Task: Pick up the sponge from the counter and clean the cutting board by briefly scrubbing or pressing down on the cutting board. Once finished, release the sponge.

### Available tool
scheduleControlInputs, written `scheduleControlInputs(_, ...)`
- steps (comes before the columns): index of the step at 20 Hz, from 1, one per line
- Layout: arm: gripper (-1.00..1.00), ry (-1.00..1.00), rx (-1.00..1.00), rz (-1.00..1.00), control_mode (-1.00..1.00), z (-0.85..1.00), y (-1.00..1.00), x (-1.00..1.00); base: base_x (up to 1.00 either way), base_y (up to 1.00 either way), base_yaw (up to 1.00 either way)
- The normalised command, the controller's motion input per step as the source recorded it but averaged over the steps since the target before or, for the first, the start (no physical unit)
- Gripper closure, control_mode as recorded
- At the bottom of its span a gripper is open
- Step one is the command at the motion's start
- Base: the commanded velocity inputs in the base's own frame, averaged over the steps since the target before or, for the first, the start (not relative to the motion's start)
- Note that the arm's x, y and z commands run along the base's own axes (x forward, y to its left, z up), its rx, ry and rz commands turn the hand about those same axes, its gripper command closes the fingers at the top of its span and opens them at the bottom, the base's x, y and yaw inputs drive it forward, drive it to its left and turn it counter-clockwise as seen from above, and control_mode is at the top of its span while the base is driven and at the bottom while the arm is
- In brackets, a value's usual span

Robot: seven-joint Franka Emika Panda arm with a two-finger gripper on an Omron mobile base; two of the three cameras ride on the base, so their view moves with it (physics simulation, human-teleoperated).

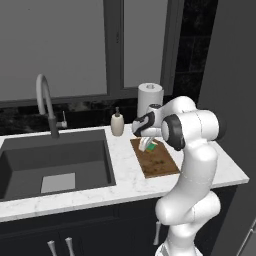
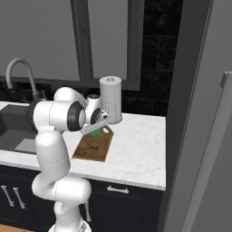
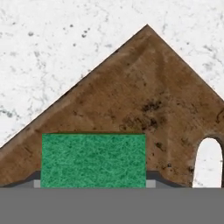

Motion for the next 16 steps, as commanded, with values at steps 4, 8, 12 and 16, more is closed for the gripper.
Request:
scheduleControlInputs(4,1.00,-0.10,0.00,0.00,-1.00,-0.10,0.01,-0.71,0.00,0.00,0.00)
scheduleControlInputs(8,1.00,-0.02,0.00,0.00,-1.00,-0.06,0.00,-0.78,0.00,0.00,0.00)
scheduleControlInputs(12,1.00,0.00,0.00,0.00,-1.00,-0.02,0.03,-0.52,0.00,0.00,0.00)
scheduleControlInputs(16,1.00,0.00,0.00,0.00,-1.00,-0.02,0.12,-0.24,0.00,0.00,0.00)
